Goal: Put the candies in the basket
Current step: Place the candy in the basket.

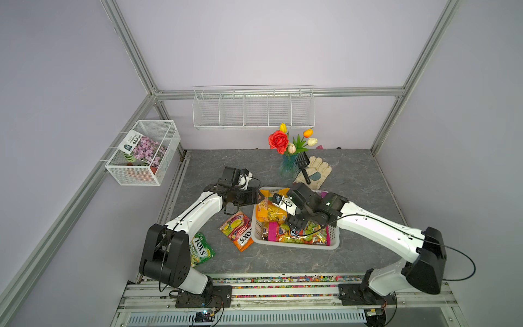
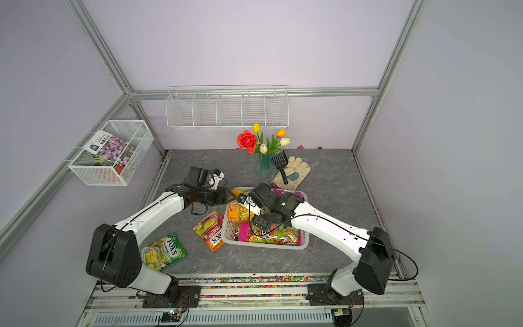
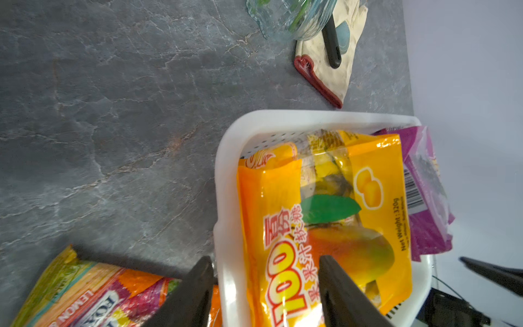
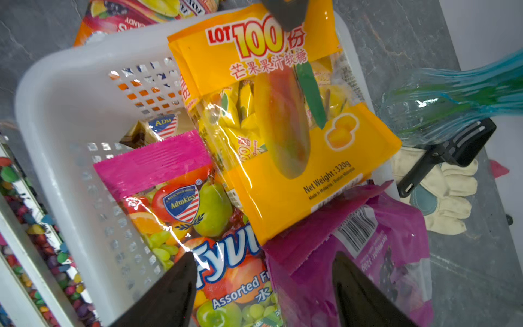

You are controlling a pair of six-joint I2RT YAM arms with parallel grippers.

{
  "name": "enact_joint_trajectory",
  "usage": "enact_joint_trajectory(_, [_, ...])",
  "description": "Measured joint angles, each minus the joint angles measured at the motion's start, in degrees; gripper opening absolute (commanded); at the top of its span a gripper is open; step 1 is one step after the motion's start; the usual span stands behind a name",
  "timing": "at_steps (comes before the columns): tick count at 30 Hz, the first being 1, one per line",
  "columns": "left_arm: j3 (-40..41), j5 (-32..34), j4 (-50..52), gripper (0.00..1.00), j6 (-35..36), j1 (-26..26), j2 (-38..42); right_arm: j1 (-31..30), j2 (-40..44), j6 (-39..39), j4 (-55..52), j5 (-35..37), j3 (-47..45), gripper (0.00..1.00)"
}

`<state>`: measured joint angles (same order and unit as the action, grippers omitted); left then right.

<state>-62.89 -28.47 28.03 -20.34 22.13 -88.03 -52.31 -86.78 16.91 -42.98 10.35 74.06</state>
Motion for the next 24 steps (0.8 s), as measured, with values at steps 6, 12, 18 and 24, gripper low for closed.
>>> enact_joint_trajectory(6, [-1.55,-1.73,-1.22,0.48,-1.46,-0.11,-2.34,-0.22,-6.23,2.89,4.42,1.64,0.28,0.8])
enact_joint_trajectory(12, [-4.61,-2.75,-1.62,0.4,-2.05,-0.11,-5.99,-0.2,-9.62,2.01,8.92,9.4,2.01,0.78])
enact_joint_trajectory(18, [-10.12,-3.5,-2.01,0.38,-2.36,-0.09,-9.94,-0.37,-11.43,0.87,9.42,13.81,3.1,0.78])
enact_joint_trajectory(24, [-13.7,-4.48,-2.69,0.36,-2.45,0.0,-13.07,-0.52,-11.34,-0.44,9.42,15.19,3.1,0.78])
